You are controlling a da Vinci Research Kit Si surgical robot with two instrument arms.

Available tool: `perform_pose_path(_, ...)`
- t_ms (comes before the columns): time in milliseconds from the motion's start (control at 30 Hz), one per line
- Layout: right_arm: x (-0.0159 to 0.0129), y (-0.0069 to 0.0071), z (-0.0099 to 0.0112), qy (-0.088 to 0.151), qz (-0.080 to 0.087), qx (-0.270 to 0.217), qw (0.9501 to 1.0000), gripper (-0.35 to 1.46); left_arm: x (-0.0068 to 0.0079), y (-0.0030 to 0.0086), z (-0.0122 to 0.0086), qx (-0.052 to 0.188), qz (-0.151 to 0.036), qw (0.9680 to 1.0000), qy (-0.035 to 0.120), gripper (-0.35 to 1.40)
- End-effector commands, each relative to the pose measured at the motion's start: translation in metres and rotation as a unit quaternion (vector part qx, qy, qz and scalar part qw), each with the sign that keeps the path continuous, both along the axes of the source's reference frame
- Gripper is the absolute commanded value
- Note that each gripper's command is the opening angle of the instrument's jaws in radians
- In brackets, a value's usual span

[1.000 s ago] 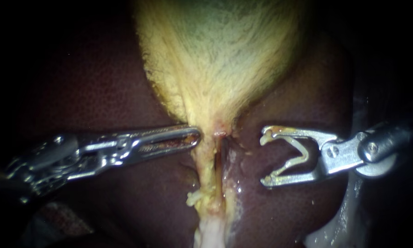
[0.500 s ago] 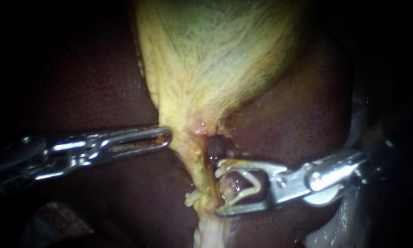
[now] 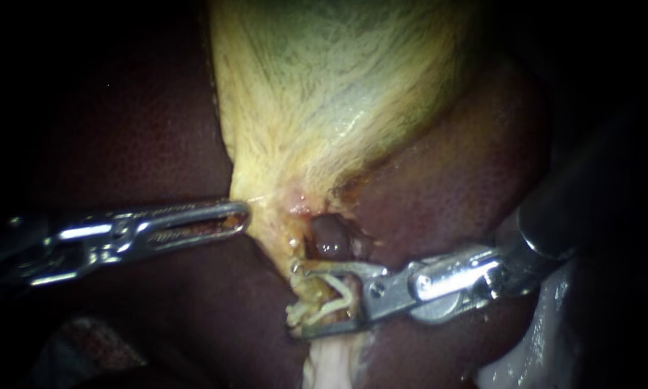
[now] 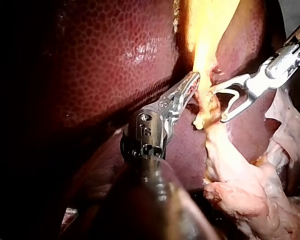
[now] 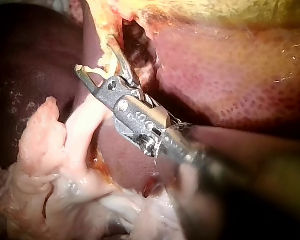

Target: Clipping second clip left tube

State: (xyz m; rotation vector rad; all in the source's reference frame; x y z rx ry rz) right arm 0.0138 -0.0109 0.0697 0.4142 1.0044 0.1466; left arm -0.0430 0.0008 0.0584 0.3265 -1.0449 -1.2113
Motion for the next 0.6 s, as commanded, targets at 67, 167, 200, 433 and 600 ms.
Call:
perform_pose_path(67,-0.0004,0.0002,0.0003,-0.009,0.004,-0.004,0.9999,0.56,0.0,0.0,-0.0001,0.0,0.0,1.0,0.0,-0.35)
perform_pose_path(167,-0.0006,0.0006,0.0007,-0.017,0.006,-0.007,0.9998,0.56,-0.0001,-0.0001,-0.0004,0.0,-0.001,1.0,0.001,-0.35)
perform_pose_path(200,-0.0006,0.0007,0.0009,-0.018,0.007,-0.008,0.9998,0.56,-0.0001,-0.0002,-0.0005,0.0,-0.002,1.0,0.002,-0.35)
perform_pose_path(433,0.0007,0.0005,0.0016,-0.022,0.011,-0.011,0.9997,0.56,-0.0008,-0.0004,-0.0016,0.001,-0.003,1.0,0.0,-0.35)
perform_pose_path(600,0.0025,-0.0012,0.0028,-0.022,0.002,-0.012,0.9997,0.58,-0.0013,-0.0004,-0.0018,0.001,-0.003,1.0,-0.001,-0.35)
